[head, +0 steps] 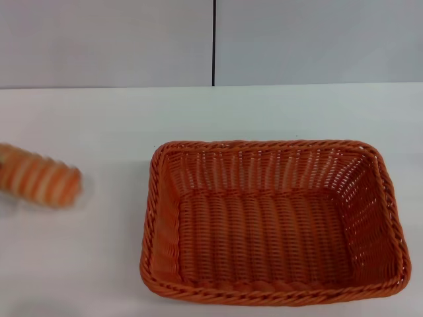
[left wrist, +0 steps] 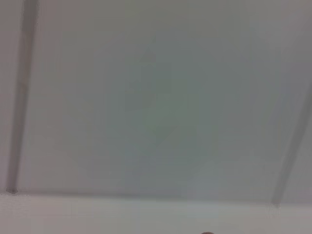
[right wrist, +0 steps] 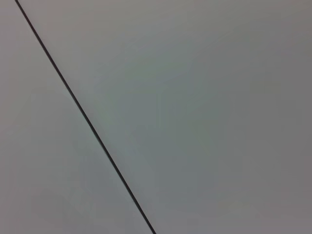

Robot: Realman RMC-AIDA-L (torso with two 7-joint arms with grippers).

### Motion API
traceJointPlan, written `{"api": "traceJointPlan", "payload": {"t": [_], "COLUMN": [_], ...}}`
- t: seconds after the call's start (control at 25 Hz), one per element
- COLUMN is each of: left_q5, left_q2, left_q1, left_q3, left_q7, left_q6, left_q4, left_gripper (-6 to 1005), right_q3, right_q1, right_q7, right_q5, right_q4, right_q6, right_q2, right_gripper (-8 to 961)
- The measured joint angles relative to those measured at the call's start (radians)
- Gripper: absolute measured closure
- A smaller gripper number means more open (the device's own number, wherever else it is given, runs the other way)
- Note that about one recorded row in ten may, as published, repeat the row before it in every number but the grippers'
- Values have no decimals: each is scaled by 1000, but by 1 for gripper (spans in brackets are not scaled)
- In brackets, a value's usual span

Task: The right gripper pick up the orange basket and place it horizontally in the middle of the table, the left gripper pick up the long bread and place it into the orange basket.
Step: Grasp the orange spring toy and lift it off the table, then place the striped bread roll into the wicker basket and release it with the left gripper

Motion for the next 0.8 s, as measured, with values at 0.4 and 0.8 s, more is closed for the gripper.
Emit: {"api": "traceJointPlan", "payload": {"t": [0.4,0.8], "left_q5": [-41,-22], "left_q2": [-31,-48], "left_q1": [-91,-278], "left_q3": [-189,153], "left_q7": [-84,109], "left_q6": [217,319], "left_q4": [-12,-312], "left_gripper": [818,825], "right_q3": [3,2], "right_q1": [1,3], "right_q7": [2,-2], "right_q5": [21,21], "right_q4": [6,27], "right_q6": [9,5], "right_q2": [1,4], "right_gripper": [587,587]}}
